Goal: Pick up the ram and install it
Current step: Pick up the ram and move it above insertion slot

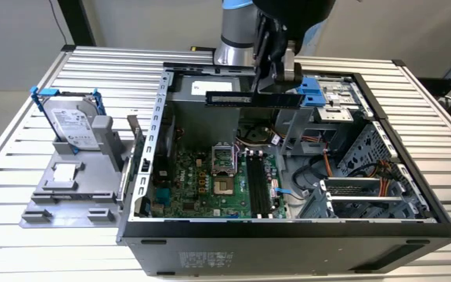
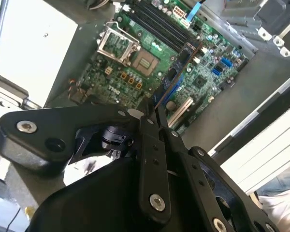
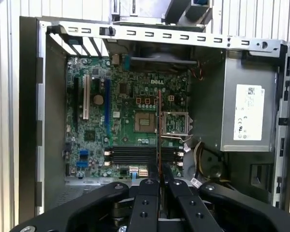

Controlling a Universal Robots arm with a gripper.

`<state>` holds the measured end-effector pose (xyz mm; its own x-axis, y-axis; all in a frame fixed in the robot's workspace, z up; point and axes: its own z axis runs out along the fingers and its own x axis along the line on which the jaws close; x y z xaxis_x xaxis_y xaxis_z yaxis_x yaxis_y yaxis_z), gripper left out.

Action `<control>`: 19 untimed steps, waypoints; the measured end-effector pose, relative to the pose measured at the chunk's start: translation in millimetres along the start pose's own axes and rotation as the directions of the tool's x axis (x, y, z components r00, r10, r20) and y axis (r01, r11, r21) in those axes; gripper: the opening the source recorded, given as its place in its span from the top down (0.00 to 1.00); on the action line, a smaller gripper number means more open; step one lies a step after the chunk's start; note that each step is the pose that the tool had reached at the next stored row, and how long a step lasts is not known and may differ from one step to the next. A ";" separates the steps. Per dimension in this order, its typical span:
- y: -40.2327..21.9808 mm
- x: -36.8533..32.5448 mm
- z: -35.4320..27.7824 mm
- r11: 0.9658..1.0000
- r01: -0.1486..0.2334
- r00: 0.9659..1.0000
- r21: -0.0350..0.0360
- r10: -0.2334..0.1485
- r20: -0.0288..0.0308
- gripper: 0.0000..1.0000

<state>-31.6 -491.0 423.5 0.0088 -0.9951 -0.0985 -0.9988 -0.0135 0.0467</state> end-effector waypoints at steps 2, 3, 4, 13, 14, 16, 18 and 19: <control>-5.9 -3.1 1.1 1.000 0.000 1.000 0.000 0.000 0.000 1.00; -8.7 -4.6 1.6 1.000 0.000 1.000 0.000 0.000 0.000 1.00; -11.6 -6.1 2.2 1.000 0.000 1.000 0.000 0.000 0.000 1.00; -38.0 -19.2 6.7 1.000 0.000 1.000 0.000 0.000 0.000 1.00; -41.0 -20.6 7.2 1.000 0.000 1.000 0.000 0.000 0.000 1.00; -46.7 -23.2 8.0 1.000 0.000 1.000 0.000 0.000 0.000 1.00; -52.0 -25.5 8.6 1.000 0.000 1.000 0.000 0.000 0.000 1.00; -54.7 -26.5 8.9 1.000 0.000 1.000 0.000 0.000 0.000 1.00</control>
<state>22.3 -463.1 414.7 0.0089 -0.9951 -0.0984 -0.9988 -0.0135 0.0467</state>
